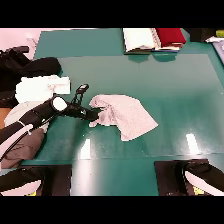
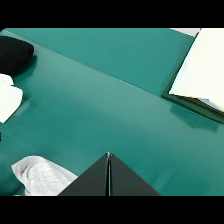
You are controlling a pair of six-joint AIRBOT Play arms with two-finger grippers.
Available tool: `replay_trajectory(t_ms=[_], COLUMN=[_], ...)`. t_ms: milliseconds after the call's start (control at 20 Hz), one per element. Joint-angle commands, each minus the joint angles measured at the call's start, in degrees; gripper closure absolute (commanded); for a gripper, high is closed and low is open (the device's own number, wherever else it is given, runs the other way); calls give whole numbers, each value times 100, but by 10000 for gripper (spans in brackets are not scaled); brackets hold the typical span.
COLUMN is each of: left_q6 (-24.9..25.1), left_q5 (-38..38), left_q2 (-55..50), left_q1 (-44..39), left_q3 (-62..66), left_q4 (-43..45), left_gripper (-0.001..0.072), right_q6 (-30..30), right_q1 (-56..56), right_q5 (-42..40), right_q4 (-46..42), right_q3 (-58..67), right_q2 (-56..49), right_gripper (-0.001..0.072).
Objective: Fold the shirts.
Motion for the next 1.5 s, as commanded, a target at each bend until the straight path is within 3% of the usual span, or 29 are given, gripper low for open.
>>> replay_trajectory(t_ms=[0, 250, 550, 600, 650, 700, 800, 850, 900, 1150, 1200, 1300, 1350, 1400, 1450], left_q6=[-7, -7, -7, -7, -7, -7, -7, -7, -7, -7, -7, -7, -7, -7, -7], left_q5=[-140, -638, -1097, -1130, -1145, -1150, -1150, -1147, -1150, -1152, -1156, -1189, -1200, -1196, -1191], left_q2=[15, 466, 634, 634, 634, 634, 634, 634, 634, 634, 634, 634, 634, 634, 634], left_q1=[44, 1261, 1810, 1810, 1810, 1810, 1810, 1810, 1810, 1810, 1810, 1810, 1810, 1812, 1829], left_q3=[57, 938, 1375, 1375, 1375, 1375, 1375, 1375, 1375, 1375, 1375, 1375, 1375, 1381, 1392], left_q4=[92, 341, 977, 981, 981, 979, 981, 984, 984, 984, 981, 984, 984, 992, 1005], left_gripper=[686, 687, 687, 686, 686, 686, 686, 686, 687, 686, 686, 686, 686, 686, 686], right_q6=[4, 11, 448, 442, 426, 372, 50, -35, -46, -44, -44, -44, -46, -44, -39], right_q1=[2, 0, -804, -992, -1128, -1165, -975, -741, -466, 994, 1180, 1432, 1471, 1456, 1384], right_q5=[184, 1224, 745, 649, 542, 446, 114, -111, -306, -933, -1016, -1196, -1272, -1283, -1211], right_q4=[-13, -367, -7, 358, 789, 1191, 1880, 2227, 2420, 2503, 2505, 2490, 2479, 2430, 2199], right_q3=[-4, -822, -4225, -4651, -5018, -5346, -5766, -5890, -5947, -5665, -5554, -5320, -5235, -5115, -4929], right_q2=[-2, 205, 625, 505, 304, 42, -461, -697, -909, -1838, -1956, -2094, -2090, -2081, -2041], right_gripper=[701, 700, 686, 497, 232, 201, 219, 281, 284, 309, 410, 532, 655, 701, 701])
